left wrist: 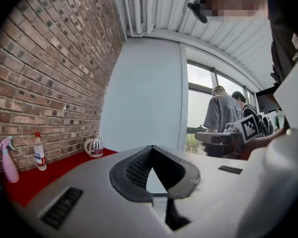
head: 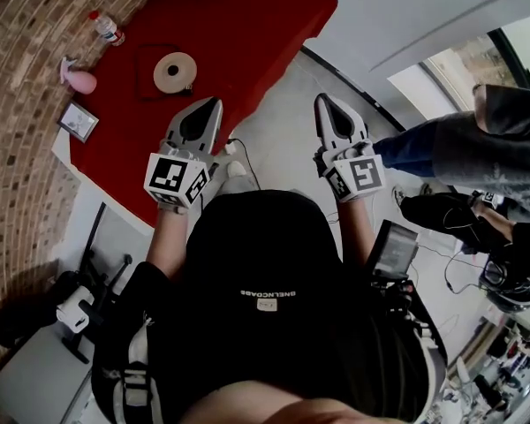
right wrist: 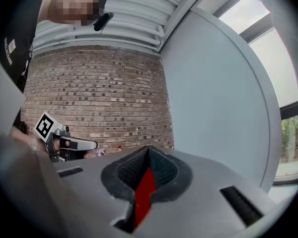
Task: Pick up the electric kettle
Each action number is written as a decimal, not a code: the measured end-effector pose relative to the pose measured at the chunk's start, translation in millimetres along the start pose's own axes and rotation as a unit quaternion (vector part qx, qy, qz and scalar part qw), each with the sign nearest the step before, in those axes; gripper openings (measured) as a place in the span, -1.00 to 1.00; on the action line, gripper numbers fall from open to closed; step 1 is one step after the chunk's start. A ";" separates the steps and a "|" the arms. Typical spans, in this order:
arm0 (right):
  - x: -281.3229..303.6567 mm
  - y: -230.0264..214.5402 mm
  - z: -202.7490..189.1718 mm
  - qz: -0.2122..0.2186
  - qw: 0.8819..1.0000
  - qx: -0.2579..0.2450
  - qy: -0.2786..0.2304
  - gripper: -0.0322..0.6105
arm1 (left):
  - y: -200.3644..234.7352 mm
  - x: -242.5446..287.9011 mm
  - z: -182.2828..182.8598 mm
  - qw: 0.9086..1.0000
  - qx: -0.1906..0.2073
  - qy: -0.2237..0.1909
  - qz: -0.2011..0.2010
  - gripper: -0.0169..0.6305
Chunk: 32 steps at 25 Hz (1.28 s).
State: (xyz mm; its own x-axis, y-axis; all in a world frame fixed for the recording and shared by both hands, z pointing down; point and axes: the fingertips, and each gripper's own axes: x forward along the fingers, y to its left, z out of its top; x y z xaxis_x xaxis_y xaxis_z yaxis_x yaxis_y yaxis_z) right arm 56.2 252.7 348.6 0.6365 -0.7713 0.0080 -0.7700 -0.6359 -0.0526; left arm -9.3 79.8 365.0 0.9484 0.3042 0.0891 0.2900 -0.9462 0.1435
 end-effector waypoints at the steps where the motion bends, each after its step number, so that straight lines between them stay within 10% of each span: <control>1: 8.1 0.9 0.6 -0.001 1.000 0.000 0.002 -0.88 | 10.0 -0.6 0.4 1.000 -0.005 -0.001 0.005 -0.93; 16: 102.3 -4.9 -3.4 0.013 1.000 -0.003 0.019 -0.87 | 93.1 -17.6 -1.8 0.997 -0.033 -0.013 0.066 -0.93; 32: 265.2 -9.6 -38.3 0.118 0.991 0.030 0.045 -0.49 | 187.2 -9.3 -4.5 0.981 -0.038 0.002 0.188 -0.93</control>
State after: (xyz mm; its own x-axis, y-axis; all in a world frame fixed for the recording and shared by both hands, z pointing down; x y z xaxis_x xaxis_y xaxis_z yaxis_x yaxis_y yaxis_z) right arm 230.6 53.3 389.4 0.4294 -0.8998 0.0769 -0.8915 -0.4360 -0.1233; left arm 35.6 -99.6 395.5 0.9859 -0.0636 0.1545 -0.0903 -0.9808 0.1728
